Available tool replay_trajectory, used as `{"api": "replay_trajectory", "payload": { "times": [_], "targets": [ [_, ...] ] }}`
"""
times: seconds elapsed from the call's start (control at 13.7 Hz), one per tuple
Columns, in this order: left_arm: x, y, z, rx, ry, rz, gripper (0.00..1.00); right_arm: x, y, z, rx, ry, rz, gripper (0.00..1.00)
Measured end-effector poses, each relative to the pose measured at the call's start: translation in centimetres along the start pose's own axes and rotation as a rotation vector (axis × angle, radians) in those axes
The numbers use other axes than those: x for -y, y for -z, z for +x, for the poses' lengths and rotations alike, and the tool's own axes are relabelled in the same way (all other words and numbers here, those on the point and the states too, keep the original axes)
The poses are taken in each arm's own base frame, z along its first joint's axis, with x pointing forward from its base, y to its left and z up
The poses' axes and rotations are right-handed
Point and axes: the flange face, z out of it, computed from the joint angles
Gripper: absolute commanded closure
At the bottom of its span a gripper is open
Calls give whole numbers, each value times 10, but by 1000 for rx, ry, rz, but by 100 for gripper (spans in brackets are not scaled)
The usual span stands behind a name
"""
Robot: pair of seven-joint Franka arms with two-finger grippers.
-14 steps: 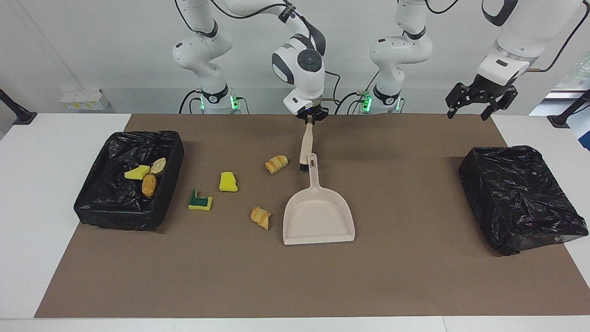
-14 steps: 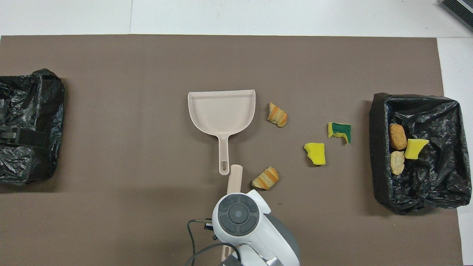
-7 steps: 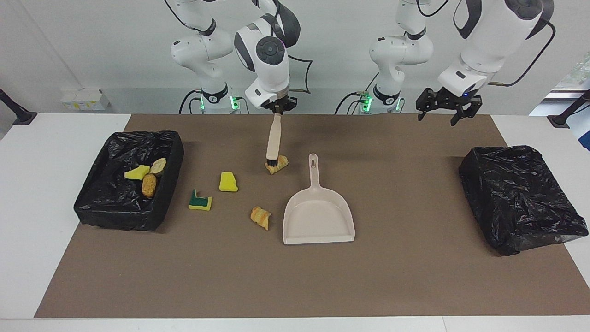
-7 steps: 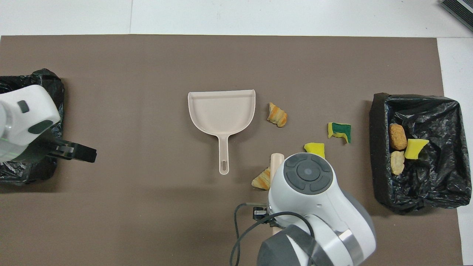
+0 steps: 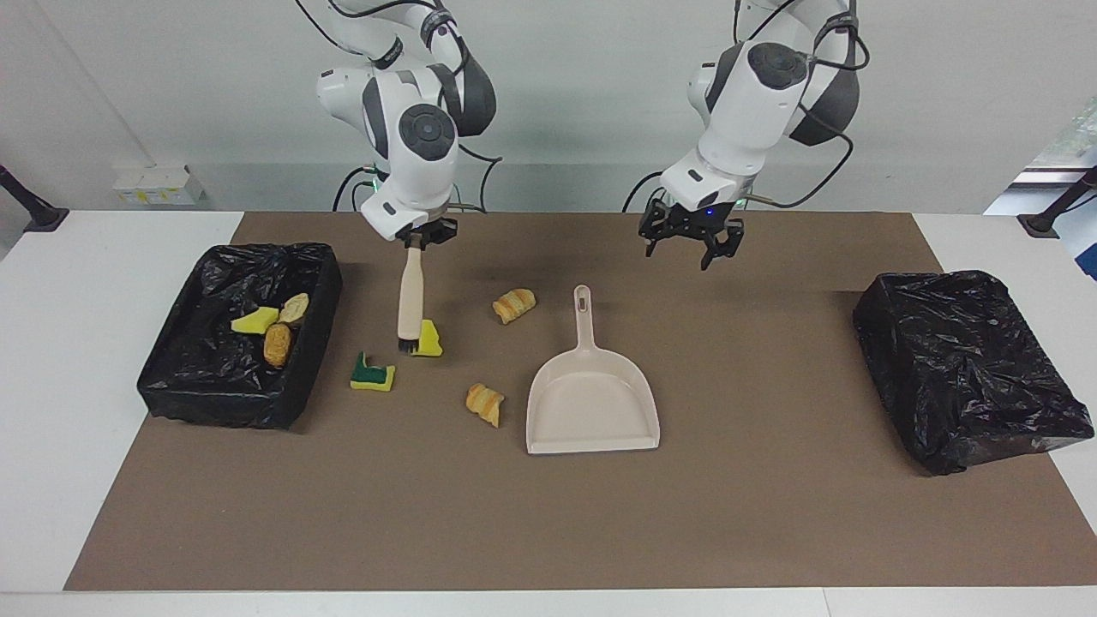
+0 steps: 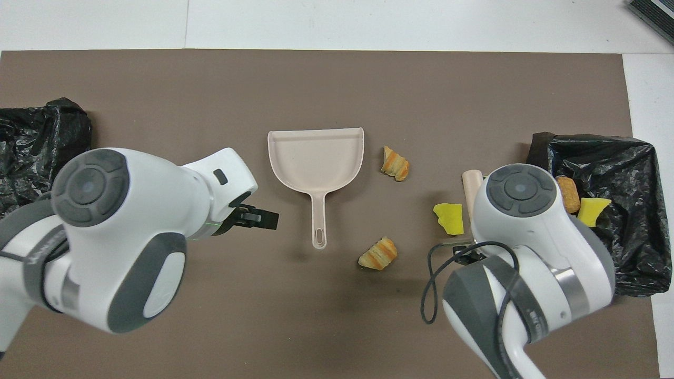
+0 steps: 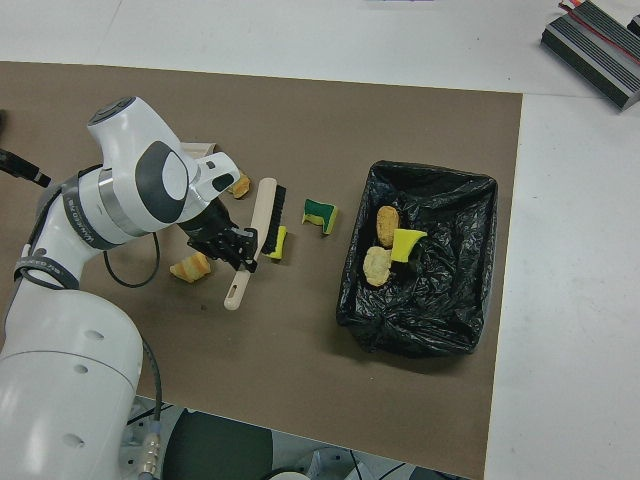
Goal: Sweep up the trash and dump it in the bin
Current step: 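Grasp the dustpan handle with the left gripper while the right gripper positions the brush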
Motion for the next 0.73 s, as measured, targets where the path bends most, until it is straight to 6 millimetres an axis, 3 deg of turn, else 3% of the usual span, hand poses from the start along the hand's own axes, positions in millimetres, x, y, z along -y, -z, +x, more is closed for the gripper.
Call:
{"api": "replay_trajectory", "payload": {
  "times": [0.29,0.51,0.73],
  "targets": [
    [-48,-91,20,-41,157,-29,0,-34,-38,37,-56,13,-152,100],
    [-69,-112,27,-49,146,-38,0,-32,-70,48,-47,38,-178,100],
    [-83,-126,25,-34,103,-35,0,-17,-82,50,-66,68,-158,100]
  ]
}}
